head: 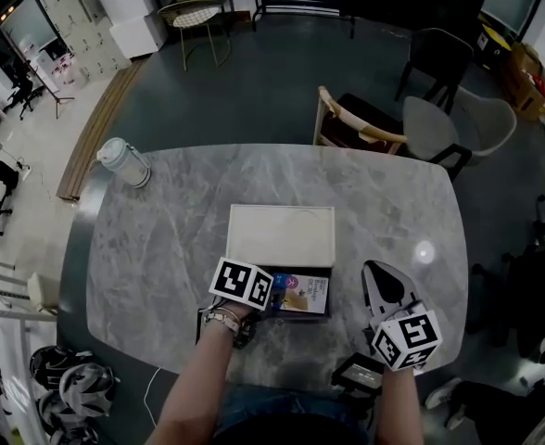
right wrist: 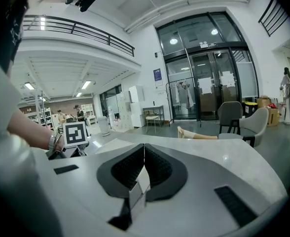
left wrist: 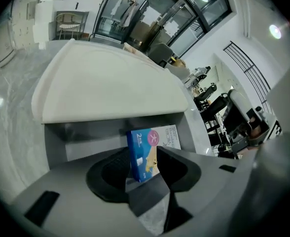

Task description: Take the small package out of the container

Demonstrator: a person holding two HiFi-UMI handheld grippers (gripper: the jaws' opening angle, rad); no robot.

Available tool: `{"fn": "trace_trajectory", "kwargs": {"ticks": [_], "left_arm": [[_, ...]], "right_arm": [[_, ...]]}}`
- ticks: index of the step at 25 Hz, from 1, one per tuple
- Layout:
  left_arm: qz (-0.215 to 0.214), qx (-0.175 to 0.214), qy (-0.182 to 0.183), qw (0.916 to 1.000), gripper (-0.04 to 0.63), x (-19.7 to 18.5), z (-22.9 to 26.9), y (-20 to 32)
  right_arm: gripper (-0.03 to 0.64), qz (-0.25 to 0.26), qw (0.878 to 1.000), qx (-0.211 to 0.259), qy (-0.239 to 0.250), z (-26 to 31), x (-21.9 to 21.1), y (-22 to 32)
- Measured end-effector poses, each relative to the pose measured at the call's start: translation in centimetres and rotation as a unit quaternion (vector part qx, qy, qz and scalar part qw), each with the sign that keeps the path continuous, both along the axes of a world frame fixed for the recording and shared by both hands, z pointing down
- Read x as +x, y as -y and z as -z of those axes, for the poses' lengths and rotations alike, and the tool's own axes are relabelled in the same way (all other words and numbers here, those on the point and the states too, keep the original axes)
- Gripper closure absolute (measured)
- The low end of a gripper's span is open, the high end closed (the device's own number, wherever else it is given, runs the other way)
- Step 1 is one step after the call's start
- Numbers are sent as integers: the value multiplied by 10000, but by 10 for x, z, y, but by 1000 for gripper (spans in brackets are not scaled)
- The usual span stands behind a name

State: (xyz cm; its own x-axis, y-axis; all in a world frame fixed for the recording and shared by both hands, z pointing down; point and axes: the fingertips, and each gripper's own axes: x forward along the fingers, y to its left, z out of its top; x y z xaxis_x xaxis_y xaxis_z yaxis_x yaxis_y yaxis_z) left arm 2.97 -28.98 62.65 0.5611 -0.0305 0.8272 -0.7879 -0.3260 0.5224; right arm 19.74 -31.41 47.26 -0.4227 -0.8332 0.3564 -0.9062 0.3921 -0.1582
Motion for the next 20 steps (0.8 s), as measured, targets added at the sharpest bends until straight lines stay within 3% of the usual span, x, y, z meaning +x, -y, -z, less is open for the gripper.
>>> {"fn": "trace_trajectory", "kwargs": {"ticks": [5,13,20], "left_arm": [[-43,-327,-69,9994,414,7,-12,-1],[-54,-470,-356,9982,416,9,-17,2],[-534,-259,-485,9971,414,10,-4,-10]], "right_arm": [[591,-22,9999,-114,-5,-8,3,3],[591,-19,9998,-202,-25,-16,4,7],[592,71,9998,-174,-1,-13,-2,6]]}}
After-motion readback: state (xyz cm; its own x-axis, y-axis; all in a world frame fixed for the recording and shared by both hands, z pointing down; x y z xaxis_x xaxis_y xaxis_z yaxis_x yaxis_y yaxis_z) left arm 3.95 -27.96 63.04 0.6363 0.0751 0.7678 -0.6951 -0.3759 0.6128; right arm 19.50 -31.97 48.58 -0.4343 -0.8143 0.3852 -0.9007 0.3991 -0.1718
